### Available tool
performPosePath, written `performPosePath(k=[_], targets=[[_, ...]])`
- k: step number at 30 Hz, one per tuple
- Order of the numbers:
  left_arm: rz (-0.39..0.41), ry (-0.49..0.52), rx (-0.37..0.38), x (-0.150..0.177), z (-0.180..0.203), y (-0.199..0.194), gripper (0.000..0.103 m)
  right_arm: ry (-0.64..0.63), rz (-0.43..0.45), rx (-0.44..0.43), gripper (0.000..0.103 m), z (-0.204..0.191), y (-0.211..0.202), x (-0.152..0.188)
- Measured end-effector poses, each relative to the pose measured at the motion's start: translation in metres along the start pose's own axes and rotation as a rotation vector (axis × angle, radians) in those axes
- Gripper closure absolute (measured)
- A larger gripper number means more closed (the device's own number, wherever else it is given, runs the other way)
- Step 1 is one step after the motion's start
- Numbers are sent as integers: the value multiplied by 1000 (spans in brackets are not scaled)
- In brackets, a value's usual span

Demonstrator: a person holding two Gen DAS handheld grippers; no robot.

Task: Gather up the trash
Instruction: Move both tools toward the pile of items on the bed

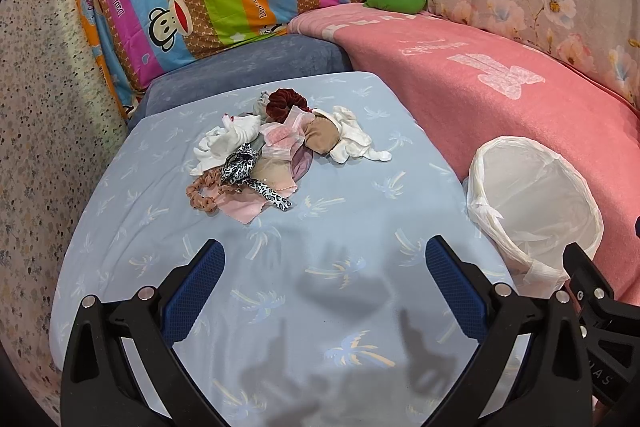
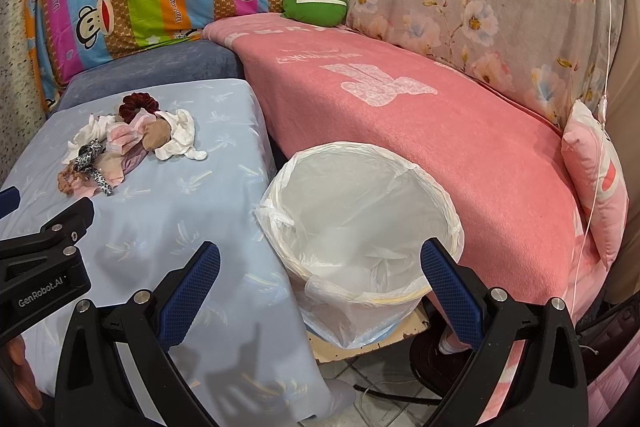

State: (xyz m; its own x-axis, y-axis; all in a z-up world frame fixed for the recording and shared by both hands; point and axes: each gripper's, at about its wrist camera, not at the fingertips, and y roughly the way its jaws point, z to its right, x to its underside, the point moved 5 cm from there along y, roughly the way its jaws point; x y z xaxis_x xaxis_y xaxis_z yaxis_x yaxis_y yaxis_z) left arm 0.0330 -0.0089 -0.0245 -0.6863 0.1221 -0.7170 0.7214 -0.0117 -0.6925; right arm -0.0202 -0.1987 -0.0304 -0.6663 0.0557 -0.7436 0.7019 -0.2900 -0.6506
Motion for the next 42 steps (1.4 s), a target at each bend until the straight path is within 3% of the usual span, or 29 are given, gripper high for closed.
performPosePath(k=[42], targets=[[8,20,33,-8,14,-2,7,4,22,6,6,1,-5,-10]])
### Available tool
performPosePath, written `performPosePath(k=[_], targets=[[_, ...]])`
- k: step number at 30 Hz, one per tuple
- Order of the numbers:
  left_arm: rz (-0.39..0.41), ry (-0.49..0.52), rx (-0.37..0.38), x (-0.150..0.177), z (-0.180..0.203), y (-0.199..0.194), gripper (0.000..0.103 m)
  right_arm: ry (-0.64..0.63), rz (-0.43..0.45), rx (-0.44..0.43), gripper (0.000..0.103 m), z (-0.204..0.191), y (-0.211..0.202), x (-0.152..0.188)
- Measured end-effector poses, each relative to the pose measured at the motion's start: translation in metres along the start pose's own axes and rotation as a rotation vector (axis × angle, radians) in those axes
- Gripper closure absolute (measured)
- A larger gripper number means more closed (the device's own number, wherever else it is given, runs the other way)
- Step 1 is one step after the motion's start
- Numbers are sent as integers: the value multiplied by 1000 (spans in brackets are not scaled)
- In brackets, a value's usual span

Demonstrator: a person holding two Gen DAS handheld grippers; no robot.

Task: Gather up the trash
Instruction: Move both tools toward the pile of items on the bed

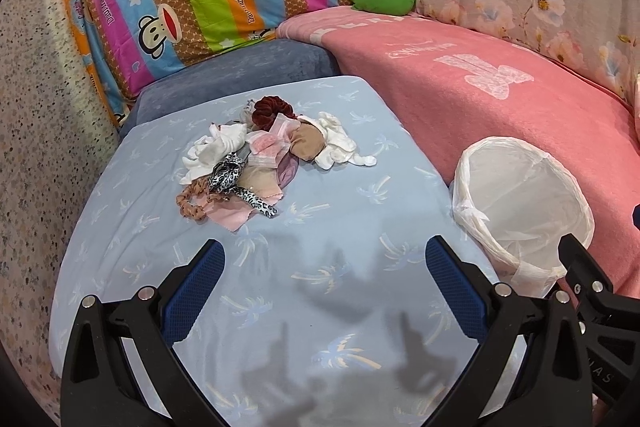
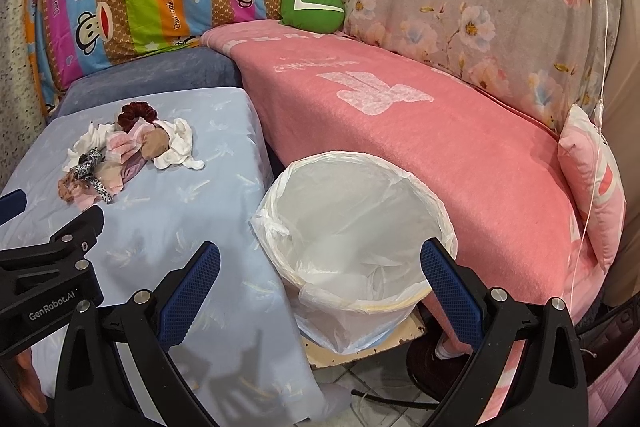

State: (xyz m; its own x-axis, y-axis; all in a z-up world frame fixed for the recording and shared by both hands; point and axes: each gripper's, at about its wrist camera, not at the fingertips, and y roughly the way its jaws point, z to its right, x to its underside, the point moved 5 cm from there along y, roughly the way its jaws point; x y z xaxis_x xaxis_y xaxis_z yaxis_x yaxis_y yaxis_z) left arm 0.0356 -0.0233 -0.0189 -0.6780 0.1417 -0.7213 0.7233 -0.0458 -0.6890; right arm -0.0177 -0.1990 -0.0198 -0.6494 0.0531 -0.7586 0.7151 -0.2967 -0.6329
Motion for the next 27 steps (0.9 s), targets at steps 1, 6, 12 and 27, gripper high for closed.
performPosePath(k=[1,6,12,27], targets=[[-1,1,1,-1,1,0,7,1,1,0,6,2,1,-1],[-6,4,6,-8,7,3,7,6,-5,5,6,10,5,-7],[-21,10,18,-16,17,8,7,14,-12,7,6,17,9,-14],[-59,22,27,-28,29,19,7,3,-52,11,6,22,24,-20]])
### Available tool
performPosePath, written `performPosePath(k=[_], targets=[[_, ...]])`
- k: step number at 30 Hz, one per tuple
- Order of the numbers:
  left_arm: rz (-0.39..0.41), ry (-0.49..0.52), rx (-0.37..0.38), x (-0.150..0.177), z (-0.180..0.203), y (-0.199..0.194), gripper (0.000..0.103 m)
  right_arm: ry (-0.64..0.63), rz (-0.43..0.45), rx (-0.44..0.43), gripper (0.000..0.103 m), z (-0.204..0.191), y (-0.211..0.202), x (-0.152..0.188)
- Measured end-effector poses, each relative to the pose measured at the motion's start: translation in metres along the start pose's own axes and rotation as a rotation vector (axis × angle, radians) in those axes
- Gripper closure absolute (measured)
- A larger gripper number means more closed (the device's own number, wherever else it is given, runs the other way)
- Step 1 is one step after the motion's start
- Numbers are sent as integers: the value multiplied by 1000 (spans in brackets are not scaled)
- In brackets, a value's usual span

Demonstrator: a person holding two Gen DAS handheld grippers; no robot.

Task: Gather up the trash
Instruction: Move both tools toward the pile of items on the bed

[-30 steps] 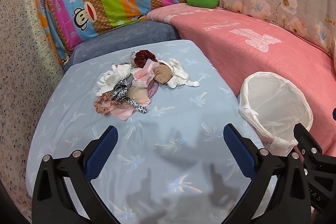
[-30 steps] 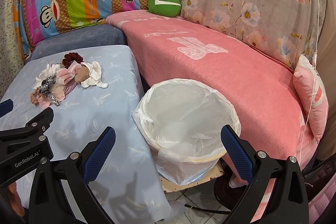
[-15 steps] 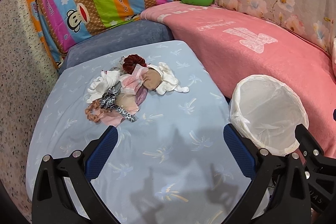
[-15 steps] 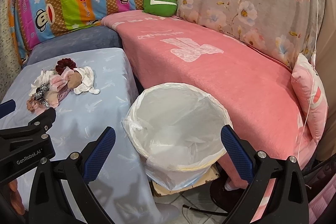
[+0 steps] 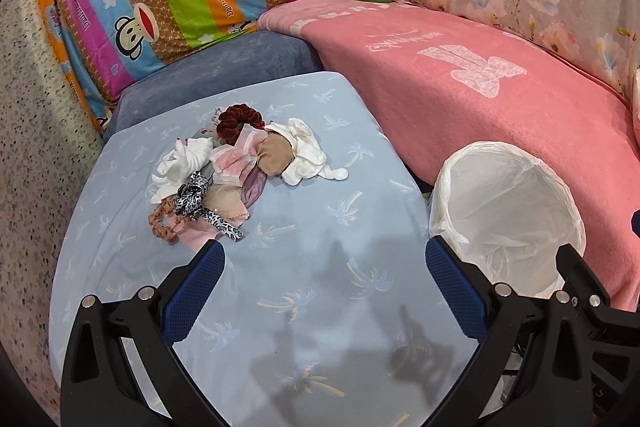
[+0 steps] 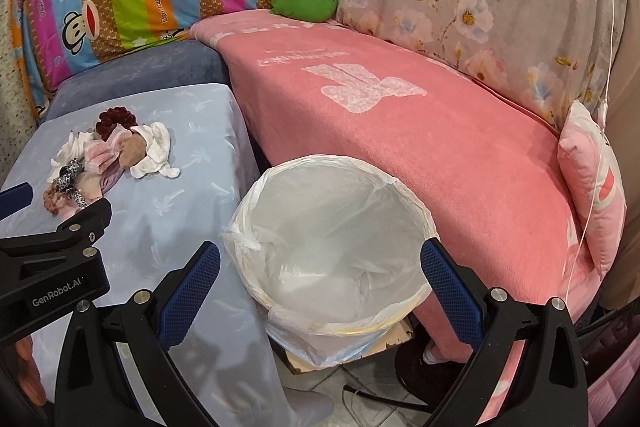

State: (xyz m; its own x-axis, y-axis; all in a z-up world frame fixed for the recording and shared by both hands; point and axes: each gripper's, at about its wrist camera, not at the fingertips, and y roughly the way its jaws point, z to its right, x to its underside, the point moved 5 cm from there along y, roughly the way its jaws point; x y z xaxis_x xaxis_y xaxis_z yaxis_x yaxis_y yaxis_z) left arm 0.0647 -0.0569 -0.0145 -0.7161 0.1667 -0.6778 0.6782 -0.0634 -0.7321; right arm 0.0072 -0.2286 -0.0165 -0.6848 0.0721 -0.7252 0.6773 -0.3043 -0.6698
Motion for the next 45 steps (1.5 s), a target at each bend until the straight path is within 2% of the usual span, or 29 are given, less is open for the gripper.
performPosePath(k=[30,37,45], targets=[[-14,-43,11,-9,-20,1,7,24,44,-8,6,-7,-12,-19],[1,-33,31,-8,-27,2,7,26,42,-34,6,-23,-9,-21],[-21,-56,39,-3,-55,19,7,8,23,-65,6,-54,3,-22]])
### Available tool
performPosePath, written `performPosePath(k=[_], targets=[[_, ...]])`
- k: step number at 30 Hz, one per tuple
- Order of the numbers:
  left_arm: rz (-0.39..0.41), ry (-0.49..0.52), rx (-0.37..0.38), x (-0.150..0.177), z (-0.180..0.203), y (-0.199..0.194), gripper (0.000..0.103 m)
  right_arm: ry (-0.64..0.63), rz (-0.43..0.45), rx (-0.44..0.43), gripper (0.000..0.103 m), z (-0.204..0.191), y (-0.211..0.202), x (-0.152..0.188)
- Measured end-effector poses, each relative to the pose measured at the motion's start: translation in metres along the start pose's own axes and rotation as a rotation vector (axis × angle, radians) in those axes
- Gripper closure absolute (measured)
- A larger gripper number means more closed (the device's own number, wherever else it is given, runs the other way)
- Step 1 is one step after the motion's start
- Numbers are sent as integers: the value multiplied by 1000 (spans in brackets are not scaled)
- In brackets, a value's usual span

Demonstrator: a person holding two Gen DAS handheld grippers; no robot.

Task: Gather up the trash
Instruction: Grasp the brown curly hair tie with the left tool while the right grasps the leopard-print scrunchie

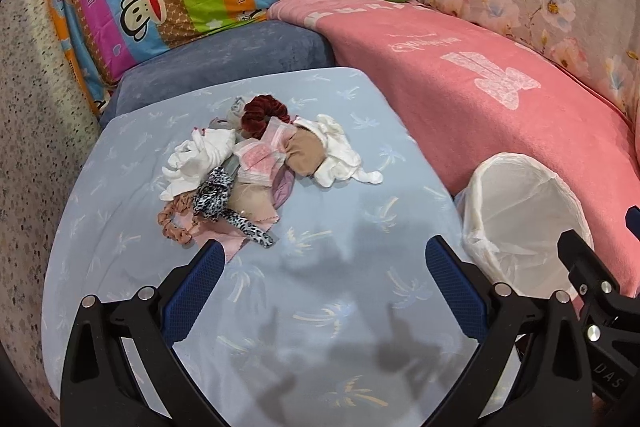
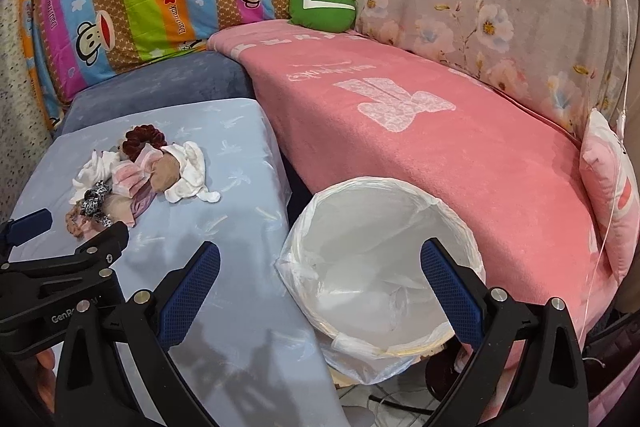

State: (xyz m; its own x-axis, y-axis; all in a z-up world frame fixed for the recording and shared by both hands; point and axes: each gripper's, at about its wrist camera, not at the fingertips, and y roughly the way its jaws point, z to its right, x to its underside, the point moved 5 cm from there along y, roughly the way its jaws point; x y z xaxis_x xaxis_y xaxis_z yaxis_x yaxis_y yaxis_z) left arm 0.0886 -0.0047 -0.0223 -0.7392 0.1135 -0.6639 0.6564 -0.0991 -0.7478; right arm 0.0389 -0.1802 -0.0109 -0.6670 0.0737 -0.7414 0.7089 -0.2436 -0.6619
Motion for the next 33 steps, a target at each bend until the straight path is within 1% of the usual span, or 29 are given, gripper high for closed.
performPosePath(k=[7,12,18,24,26,29,31,33], targets=[[-47,-64,-31,2,-46,25,7,-37,-11,-21,6,-33,17,-8],[-71,-123,-56,3,-86,42,7,-42,-16,-59,6,-62,29,-15],[-100,-179,-94,6,-132,65,7,-44,-37,-127,6,-104,50,-22],[-116,-188,-113,6,-167,87,7,-58,-72,-196,13,-153,75,-29],[-120,-207,-96,6,-179,94,8,-60,-88,-215,16,-169,84,-30],[-137,-231,-64,7,-189,104,15,-56,-126,-254,23,-190,98,-30],[-165,-241,-40,10,-194,116,23,-54,-146,-280,28,-204,104,-28],[-189,-247,-14,13,-196,124,28,-54,-155,-304,31,-216,107,-27]])
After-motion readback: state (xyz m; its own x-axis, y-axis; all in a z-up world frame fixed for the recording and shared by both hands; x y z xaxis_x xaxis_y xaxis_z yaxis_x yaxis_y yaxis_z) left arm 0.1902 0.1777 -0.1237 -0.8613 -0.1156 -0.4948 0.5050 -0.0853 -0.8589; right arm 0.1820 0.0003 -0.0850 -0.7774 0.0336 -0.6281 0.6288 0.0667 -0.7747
